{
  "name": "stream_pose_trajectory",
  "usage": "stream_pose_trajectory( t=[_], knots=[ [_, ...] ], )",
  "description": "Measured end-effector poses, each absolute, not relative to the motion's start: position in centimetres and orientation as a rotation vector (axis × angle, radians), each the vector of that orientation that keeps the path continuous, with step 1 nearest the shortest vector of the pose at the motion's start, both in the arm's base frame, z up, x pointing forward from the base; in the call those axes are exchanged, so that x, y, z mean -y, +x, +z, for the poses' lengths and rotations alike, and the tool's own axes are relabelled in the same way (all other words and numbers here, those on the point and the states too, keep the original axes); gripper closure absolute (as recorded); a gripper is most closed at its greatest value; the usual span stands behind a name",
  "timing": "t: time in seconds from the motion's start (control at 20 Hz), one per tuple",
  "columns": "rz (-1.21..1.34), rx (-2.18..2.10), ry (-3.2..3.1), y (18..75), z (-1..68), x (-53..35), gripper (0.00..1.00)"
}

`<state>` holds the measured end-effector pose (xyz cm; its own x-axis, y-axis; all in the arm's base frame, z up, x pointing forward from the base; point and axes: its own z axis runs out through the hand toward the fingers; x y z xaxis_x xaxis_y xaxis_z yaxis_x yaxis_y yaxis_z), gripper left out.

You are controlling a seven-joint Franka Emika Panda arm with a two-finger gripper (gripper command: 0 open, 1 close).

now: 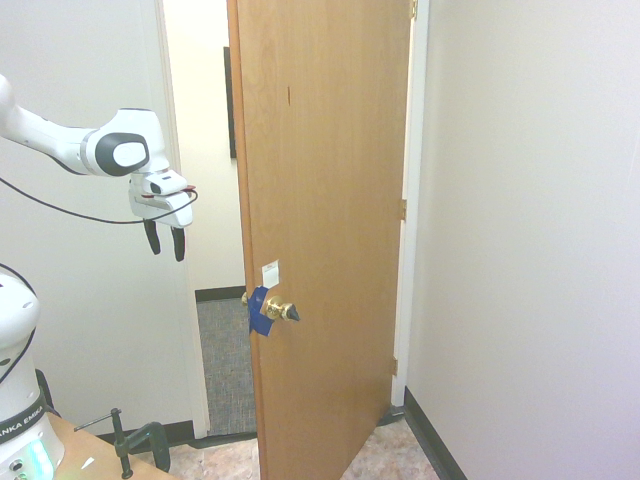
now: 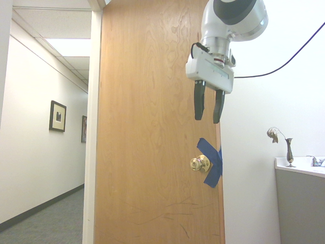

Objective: Shut the door

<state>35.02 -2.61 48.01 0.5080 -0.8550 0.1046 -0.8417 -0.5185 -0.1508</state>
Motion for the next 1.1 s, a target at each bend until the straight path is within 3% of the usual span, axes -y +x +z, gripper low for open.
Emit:
stream_pose_trajectory(
  t=[0.85,1.1],
  knots=[
    [-0.31,-2.009,-2.192,24.3,51.2,22.4,0.0],
    [-0.283,-2.105,-2.112,25.5,48.5,28.3,0.0]
  ],
)
